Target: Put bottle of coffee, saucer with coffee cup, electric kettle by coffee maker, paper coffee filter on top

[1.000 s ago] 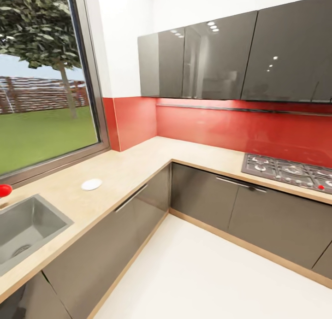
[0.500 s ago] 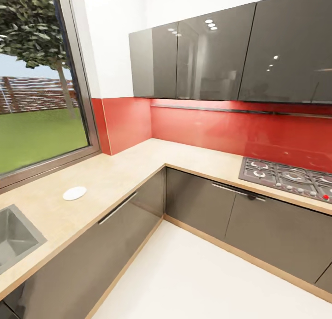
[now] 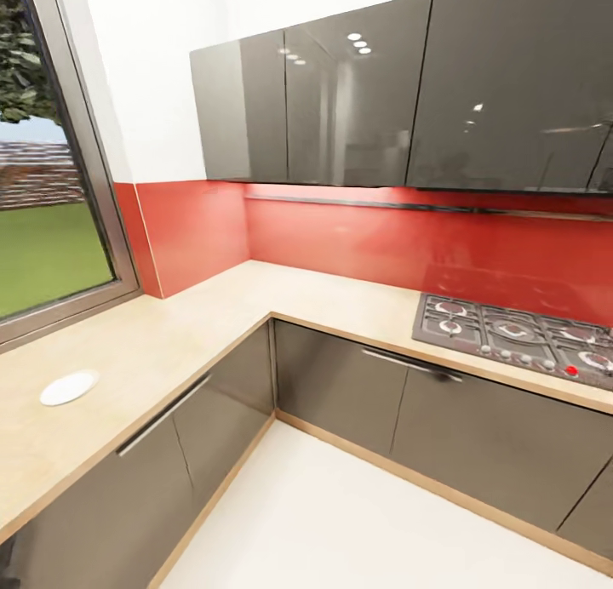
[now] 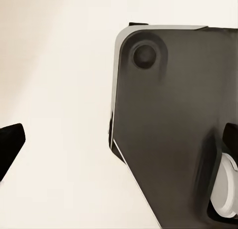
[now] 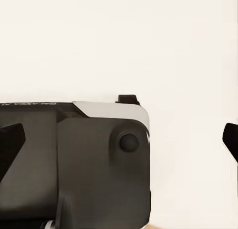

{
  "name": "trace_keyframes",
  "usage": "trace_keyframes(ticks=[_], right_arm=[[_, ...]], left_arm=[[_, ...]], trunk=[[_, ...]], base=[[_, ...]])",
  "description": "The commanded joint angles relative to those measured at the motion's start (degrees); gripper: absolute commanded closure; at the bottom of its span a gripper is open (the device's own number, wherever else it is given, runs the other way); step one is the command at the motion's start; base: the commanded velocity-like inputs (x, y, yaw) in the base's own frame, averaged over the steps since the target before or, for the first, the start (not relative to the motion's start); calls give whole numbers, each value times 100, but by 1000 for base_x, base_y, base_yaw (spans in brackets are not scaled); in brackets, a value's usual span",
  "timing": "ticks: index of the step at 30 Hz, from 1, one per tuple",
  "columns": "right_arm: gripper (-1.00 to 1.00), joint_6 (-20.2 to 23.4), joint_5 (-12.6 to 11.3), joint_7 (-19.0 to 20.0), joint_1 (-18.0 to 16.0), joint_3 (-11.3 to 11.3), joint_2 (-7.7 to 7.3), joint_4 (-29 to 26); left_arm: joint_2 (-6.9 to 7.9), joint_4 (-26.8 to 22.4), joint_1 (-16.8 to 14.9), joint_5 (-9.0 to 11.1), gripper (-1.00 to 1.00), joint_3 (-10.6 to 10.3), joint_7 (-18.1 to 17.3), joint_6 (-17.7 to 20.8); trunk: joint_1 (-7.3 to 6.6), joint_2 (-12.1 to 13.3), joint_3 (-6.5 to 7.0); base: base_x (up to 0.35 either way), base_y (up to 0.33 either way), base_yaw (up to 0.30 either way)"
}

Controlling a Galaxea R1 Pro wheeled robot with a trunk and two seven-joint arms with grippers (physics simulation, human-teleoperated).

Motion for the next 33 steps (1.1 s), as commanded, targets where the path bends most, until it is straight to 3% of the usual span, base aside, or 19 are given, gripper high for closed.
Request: trace_keyframes(ticks=[1,12,33], right_arm=[[-100,0,31,-18,-5,-22,4,2],[-100,0,31,-25,-5,-22,14,6],[-100,0,40,-25,-5,-22,8,3]], left_arm=[[-1,2,-2,-60,-100,40,17,-21],[-1,2,-4,-60,-100,46,17,-21],[-1,-7,-10,-17,-100,100,26,-85]], trunk=[[6,-12,-12],[6,-12,-15],[6,-12,-71]], base=[[281,-209,-256],[281,-209,-15],[235,-229,259]])
